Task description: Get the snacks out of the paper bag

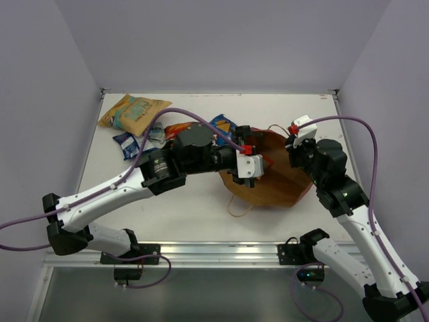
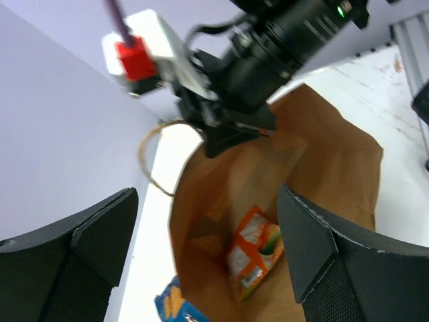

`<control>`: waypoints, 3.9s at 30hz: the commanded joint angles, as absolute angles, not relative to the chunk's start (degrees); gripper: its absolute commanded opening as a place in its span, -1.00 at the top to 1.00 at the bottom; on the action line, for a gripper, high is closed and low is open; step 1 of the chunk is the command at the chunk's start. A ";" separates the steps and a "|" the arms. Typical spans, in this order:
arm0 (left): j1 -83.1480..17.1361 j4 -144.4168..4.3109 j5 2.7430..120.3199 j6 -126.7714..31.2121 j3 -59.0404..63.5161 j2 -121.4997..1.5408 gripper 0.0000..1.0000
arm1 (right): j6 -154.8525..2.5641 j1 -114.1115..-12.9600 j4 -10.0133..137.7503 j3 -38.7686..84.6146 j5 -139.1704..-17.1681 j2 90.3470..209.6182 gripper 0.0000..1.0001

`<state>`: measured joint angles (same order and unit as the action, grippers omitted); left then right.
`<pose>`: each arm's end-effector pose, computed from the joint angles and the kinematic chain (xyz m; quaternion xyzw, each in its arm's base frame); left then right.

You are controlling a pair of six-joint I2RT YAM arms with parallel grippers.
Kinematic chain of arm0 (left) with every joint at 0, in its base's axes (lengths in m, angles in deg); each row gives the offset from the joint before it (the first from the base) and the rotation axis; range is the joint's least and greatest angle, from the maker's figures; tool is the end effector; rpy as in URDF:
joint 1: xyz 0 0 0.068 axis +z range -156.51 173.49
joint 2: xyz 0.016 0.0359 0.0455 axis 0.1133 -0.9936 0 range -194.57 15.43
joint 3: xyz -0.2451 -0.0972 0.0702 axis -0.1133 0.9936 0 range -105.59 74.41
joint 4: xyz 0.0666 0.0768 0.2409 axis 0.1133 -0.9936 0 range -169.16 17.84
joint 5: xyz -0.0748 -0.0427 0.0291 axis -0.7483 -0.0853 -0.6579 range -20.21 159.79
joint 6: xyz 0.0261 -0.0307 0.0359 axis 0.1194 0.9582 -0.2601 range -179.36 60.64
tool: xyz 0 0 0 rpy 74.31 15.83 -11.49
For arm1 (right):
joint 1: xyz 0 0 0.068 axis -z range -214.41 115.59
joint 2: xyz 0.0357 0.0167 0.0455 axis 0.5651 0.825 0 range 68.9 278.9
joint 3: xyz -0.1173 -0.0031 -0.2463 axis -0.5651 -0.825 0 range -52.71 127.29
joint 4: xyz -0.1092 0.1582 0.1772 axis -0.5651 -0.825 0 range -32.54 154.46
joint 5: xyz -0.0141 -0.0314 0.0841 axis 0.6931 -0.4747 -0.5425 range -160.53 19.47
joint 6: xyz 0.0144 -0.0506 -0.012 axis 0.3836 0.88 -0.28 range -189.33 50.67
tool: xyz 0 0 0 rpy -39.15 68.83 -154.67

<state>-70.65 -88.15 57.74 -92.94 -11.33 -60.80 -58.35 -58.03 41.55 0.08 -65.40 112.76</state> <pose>0.1226 -0.2706 0.4572 0.6047 0.4353 -0.2502 0.6183 0.1557 0.0647 0.3672 -0.2078 0.7597 0.0327 0.6153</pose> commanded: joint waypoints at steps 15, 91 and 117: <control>-69.35 -82.88 66.19 -100.84 -2.40 -85.28 -0.80 | -58.69 -58.40 42.23 1.25 -68.86 111.53 1.00; -58.45 -91.22 100.28 -56.11 4.89 -44.96 -1.00 | -82.50 -36.98 30.19 31.13 -69.20 139.47 1.00; -35.07 -102.65 94.93 -48.28 -0.73 -43.64 -1.00 | -80.49 -25.00 27.47 32.54 -79.59 142.32 -0.60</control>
<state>-35.81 -102.61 97.17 -49.43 4.65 -44.28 -81.82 -25.24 30.12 29.18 -79.11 150.64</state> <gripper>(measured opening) 0.996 0.762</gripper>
